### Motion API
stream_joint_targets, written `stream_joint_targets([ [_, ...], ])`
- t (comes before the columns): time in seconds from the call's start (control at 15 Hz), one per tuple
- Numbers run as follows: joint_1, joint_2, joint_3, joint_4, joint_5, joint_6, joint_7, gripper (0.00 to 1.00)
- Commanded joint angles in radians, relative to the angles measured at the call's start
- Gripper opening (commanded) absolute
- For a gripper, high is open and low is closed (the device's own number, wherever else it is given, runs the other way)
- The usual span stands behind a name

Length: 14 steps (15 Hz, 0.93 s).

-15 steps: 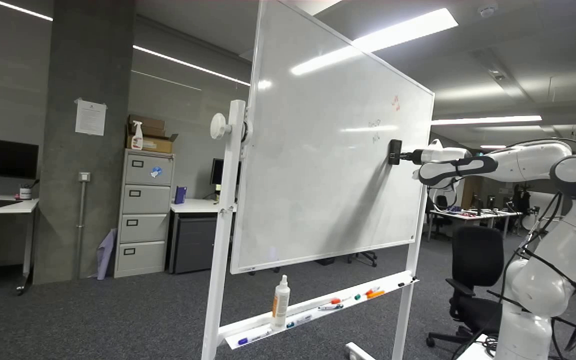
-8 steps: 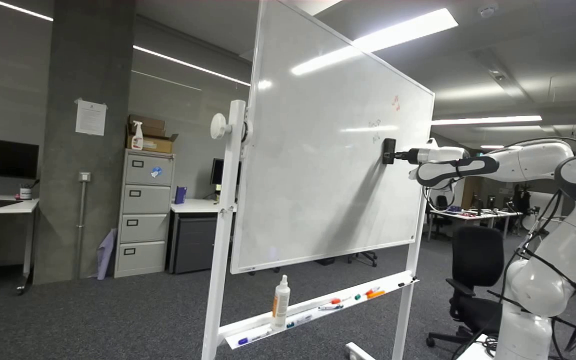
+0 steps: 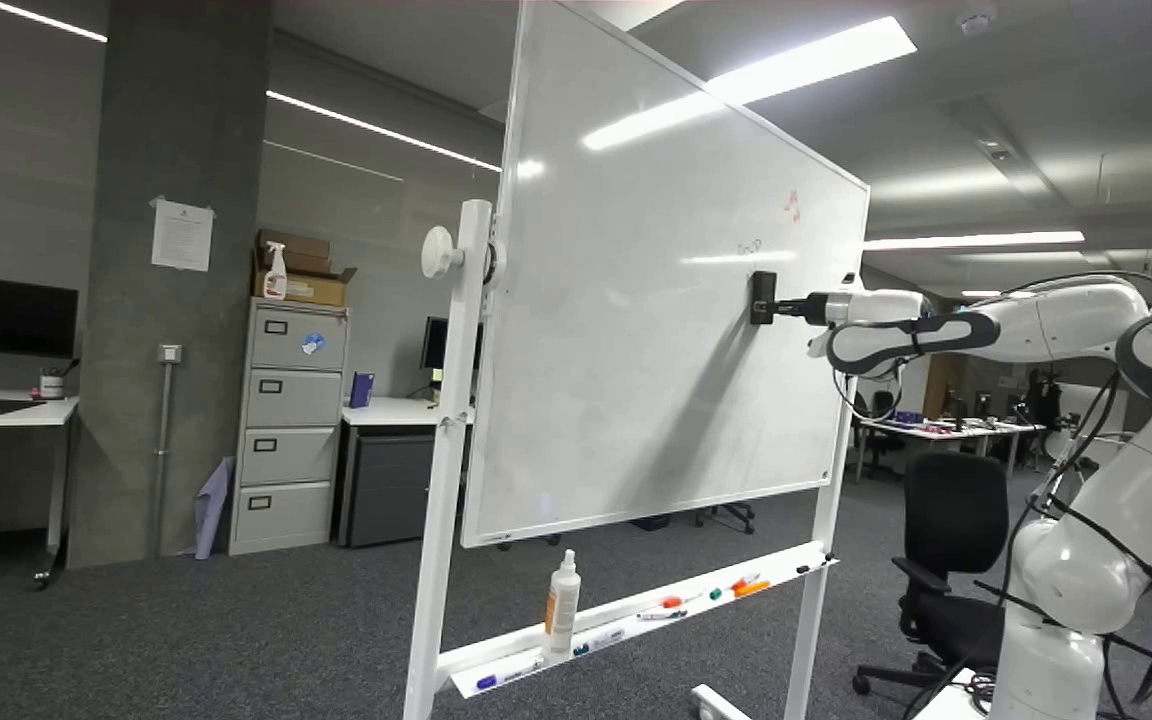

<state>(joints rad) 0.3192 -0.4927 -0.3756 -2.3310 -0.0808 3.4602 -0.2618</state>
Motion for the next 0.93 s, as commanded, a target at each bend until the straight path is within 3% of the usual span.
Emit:
stream_joint_targets([
  [0.0,0.080,0.004,-0.013,0.012,-0.041,-0.013,-0.008,0.31],
  [0.53,0.167,-0.003,-0.053,0.061,-0.075,-0.014,-0.009,0.31],
  [0.87,0.134,0.013,-0.036,0.088,-0.059,-0.002,-0.008,0.31],
])
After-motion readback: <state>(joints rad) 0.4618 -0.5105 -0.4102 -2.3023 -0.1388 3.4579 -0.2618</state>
